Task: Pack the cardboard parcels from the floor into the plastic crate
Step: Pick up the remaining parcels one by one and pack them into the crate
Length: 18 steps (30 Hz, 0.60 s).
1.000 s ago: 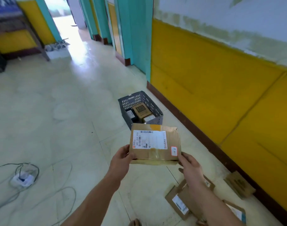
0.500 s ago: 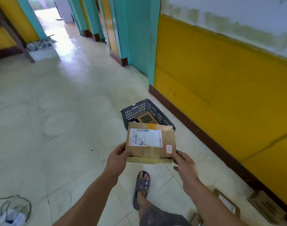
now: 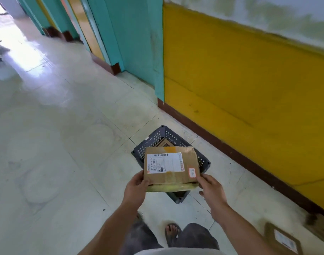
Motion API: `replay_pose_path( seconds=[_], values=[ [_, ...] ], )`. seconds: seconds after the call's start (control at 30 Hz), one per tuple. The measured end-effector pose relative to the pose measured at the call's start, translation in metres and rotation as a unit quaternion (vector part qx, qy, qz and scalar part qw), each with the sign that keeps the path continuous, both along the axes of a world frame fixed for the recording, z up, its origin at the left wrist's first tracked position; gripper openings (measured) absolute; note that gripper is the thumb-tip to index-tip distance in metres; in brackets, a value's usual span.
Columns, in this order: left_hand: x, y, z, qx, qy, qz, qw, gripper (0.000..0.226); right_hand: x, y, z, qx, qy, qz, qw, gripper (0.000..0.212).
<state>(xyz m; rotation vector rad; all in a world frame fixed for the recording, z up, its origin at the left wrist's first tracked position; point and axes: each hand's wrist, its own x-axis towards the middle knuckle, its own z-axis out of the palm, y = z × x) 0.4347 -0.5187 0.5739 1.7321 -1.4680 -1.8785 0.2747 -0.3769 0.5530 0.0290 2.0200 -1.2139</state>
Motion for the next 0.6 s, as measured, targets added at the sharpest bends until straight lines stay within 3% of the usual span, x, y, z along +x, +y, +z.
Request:
replay_pose_path(
  seconds=[0.3,0.43,0.6],
  values=[
    [-0.045,-0.170,-0.058,0.008,-0.016,-0.239,0.971,0.027,0.013,-0.118,-0.043,0.057,-0.027,-0.163,0.985,0.008],
    [-0.059,-0.212,-0.074,0.015,-0.041,-0.318,0.947,0.026,0.031,-0.150,-0.047,0.084,-0.051,-0.240,0.966,0.003],
    [-0.083,-0.238,-0.101,0.045,-0.064,-0.384,0.920,0.030,0.037,-0.167,-0.054,0.108,-0.074,-0.293,0.947,0.013]
  ],
)
